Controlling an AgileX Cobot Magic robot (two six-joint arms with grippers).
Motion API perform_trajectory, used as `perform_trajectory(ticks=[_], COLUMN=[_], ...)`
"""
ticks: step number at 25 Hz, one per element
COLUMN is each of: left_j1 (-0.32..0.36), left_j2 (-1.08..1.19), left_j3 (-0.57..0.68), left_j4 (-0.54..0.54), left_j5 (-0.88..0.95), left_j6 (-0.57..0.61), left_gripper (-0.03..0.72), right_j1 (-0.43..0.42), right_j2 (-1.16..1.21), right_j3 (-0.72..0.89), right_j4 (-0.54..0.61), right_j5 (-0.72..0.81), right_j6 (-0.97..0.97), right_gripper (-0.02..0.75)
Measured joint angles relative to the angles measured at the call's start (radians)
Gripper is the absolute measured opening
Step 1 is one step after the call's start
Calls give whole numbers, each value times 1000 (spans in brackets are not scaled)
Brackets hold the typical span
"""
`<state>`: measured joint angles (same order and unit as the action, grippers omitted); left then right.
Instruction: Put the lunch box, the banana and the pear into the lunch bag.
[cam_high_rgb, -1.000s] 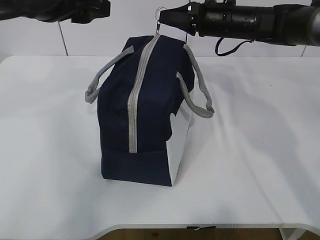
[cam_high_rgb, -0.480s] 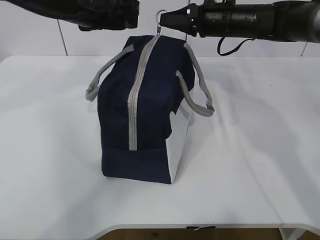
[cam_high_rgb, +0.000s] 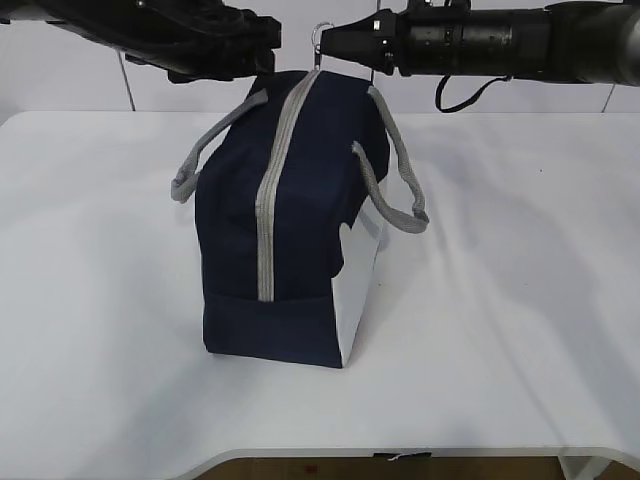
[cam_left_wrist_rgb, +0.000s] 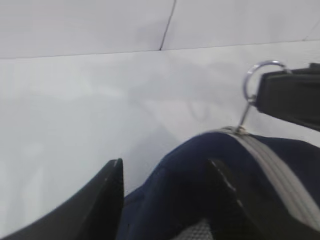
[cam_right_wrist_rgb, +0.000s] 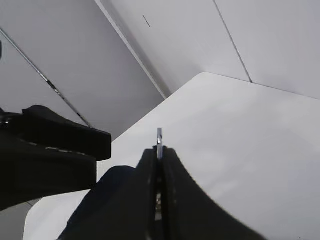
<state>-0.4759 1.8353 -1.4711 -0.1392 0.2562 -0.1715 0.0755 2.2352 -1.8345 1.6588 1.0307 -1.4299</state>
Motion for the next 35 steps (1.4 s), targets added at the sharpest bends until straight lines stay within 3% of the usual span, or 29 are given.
perform_trajectory(ticks=[21, 28, 35], left_j1=[9, 7, 7], left_j2=[46, 46, 46], left_j3=[-6, -6, -10], left_j4=[-96, -117, -144], left_j5=[-31, -29, -25], left_j6=[0, 0, 0], left_gripper=[395, 493, 504], right_j1=[0, 0, 0], right_j2=[0, 0, 0], right_j3=[0, 0, 0], right_j4=[-3, -5, -5], right_j5=[-2, -2, -2], right_j6=[2, 2, 2], right_gripper=[6, 6, 6])
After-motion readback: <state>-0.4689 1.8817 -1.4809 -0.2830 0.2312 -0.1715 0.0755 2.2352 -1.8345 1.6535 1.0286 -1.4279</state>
